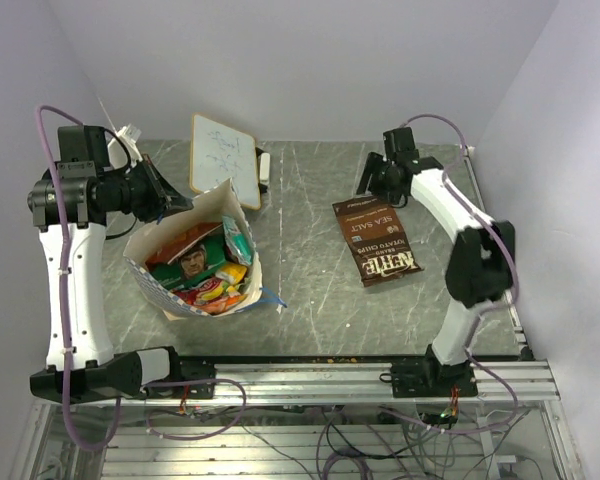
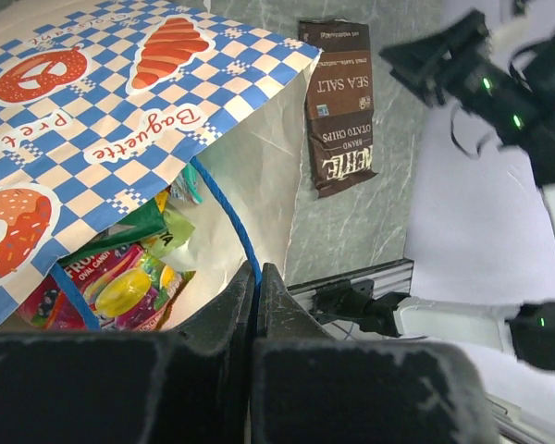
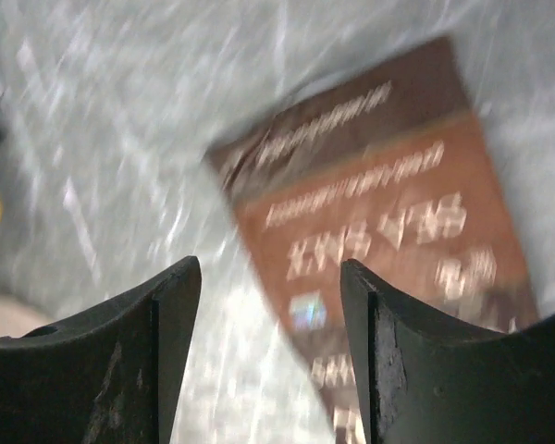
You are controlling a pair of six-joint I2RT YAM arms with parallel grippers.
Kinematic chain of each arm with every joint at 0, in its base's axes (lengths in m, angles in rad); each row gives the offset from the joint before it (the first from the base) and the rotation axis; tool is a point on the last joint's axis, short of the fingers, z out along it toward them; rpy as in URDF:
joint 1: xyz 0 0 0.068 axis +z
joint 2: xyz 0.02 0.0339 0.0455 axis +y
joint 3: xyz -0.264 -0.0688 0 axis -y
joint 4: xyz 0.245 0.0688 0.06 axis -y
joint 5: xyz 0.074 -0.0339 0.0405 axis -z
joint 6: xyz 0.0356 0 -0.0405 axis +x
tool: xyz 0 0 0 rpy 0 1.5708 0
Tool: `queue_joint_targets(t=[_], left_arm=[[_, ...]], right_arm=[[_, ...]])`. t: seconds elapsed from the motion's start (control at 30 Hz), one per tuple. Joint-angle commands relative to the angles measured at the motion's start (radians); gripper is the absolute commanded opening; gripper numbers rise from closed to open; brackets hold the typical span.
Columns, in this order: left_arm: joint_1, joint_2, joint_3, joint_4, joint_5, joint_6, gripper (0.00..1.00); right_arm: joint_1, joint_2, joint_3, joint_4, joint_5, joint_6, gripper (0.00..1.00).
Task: Take the snacks out of the paper bag
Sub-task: Place the snack at the center of the board.
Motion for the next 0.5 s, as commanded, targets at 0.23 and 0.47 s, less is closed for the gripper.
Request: queue_joint_targets(t=[0.23, 0.47], left_arm=[[0.008, 0.001, 0.014, 0.108, 0.094, -0.114, 0.07], [0.009, 0.004, 0.025, 0.147, 0.122, -0.159, 0.07]], right_arm=[[0.399, -0.598, -0.354, 0.037, -0.182, -0.127, 0.63], [0.707, -0.678, -0.332, 0.198, -0.169, -0.394, 0.62]])
